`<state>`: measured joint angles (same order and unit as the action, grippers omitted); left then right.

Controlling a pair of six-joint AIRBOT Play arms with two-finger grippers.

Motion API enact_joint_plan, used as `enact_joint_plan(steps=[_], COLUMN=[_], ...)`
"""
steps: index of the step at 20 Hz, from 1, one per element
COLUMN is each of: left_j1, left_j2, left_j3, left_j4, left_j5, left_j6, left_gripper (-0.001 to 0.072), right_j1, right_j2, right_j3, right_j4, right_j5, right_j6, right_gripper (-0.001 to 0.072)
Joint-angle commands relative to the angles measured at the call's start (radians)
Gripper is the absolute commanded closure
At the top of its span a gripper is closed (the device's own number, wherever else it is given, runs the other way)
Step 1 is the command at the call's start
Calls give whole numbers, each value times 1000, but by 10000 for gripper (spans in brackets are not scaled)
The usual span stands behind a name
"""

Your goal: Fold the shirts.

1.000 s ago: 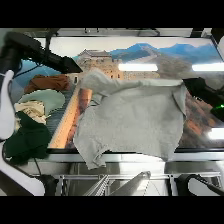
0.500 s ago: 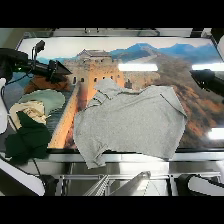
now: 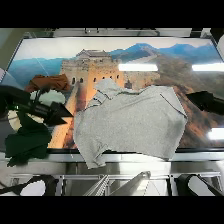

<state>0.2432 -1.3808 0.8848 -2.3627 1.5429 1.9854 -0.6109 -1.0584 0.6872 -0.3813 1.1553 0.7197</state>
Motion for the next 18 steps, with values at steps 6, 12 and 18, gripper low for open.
enact_joint_plan(steps=[6, 12, 18], left_j1=[71, -47, -134], left_j2=[122, -58, -150], left_j3=[-388, -362, -224], left_j4=[28, -161, -161], left_j5=[-325, -354, -232], left_j6=[-14, 112, 141], left_gripper=[16, 16, 696], right_j1=[-3, -3, -35], right_j2=[80, 82, 82], right_j3=[-43, -43, -43], right_j4=[19, 27, 16], right_j5=[55, 81, 108], right_j6=[11, 11, 87], right_gripper=[347, 347, 347])
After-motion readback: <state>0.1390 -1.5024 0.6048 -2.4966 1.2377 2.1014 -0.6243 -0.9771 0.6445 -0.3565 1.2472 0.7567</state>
